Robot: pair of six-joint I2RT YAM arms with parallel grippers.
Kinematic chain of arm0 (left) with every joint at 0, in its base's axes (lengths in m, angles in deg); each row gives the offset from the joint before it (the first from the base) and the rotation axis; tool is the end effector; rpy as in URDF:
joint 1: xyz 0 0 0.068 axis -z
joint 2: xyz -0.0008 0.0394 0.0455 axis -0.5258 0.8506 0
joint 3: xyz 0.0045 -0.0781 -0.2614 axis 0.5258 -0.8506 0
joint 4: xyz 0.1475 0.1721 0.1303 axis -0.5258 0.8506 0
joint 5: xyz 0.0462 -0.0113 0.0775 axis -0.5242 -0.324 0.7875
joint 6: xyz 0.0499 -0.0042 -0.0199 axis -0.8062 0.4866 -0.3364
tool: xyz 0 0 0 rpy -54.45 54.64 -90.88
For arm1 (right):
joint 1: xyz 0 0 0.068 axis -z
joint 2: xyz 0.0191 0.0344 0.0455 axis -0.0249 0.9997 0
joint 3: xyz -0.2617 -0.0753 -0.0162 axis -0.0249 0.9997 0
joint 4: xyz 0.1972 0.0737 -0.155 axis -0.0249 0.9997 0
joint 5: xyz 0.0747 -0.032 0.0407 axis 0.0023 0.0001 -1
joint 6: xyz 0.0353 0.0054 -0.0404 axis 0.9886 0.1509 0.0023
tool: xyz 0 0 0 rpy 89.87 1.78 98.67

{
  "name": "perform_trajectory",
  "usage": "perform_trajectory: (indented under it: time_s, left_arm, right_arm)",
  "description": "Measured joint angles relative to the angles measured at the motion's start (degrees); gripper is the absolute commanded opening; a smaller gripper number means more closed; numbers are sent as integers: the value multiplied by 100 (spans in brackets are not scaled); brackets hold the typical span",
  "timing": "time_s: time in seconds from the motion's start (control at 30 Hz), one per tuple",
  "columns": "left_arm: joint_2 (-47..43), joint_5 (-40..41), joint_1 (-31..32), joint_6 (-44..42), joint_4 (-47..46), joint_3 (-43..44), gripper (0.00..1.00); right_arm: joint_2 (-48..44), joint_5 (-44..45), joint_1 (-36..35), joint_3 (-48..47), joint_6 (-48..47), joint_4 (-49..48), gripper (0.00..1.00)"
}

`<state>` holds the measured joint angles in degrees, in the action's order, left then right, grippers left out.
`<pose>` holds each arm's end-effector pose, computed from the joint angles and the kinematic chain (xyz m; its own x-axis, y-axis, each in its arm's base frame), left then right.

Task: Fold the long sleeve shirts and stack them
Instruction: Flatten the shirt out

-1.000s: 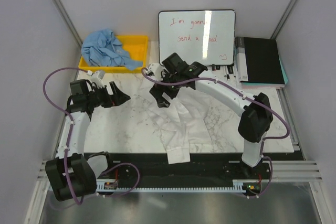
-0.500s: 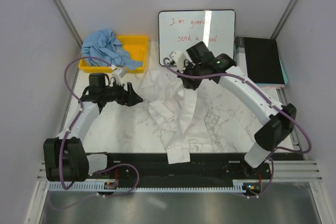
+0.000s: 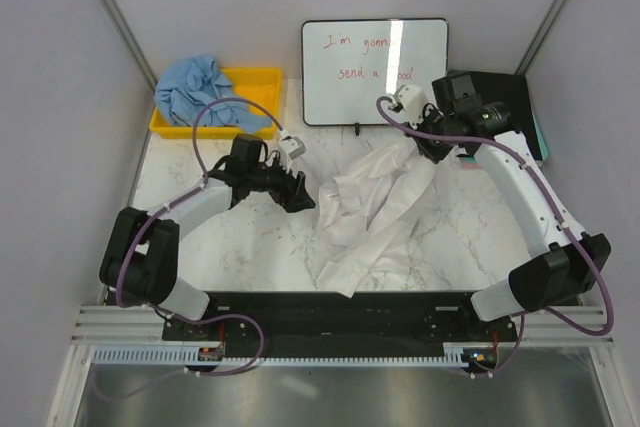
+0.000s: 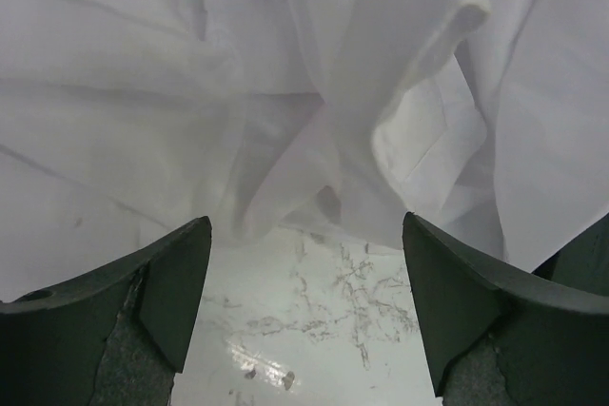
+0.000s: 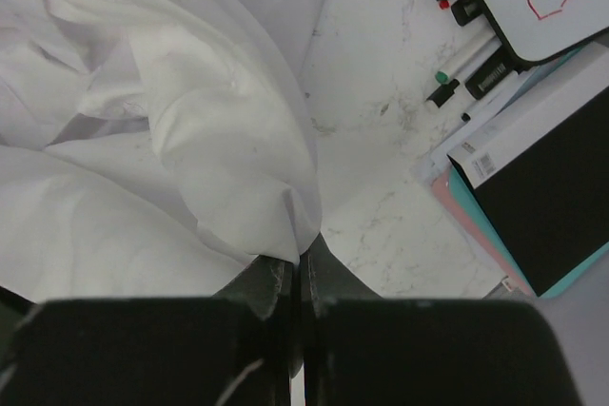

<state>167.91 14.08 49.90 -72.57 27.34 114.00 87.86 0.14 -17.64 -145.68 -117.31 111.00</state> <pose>0.2843 -0.1188 0.2106 -0.5286 0.2985 -0.7947 0.7957 0.5004 -0.3413 0.2791 0.1012 0.3747 -0.4684 -0.6721 -0.5736 -0.7118 0.6716 -0.2057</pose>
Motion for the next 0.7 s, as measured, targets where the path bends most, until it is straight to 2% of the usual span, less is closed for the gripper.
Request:
perform_trajectory:
  time_s: [0.13, 0.27, 0.43, 0.57, 0.63, 0.67, 0.7]
  left_arm:
    - [116, 55, 466, -487, -57, 0, 85]
    - [210, 24, 496, -990, 179, 70, 86]
    - [341, 50, 710, -1008, 330, 120, 90]
    - [490, 127, 1248, -765, 229, 120, 87]
    - [595, 286, 1453, -619, 105, 120, 77]
    - [667, 407, 1561, -527, -2, 120, 56]
    - [750, 535, 1635, -439, -87, 125, 47]
  right_arm:
    - [-2, 20, 361, 13, -181, 48, 0]
    - [-15, 37, 568, 50, -273, 63, 0]
    - [-28, -11, 752, 127, -356, 111, 0]
    - [-28, -20, 848, 127, -385, 127, 0]
    - [-28, -42, 859, 127, -417, 129, 0]
    - [-28, -57, 859, 127, -433, 133, 0]
    - [-28, -63, 859, 122, -450, 140, 0]
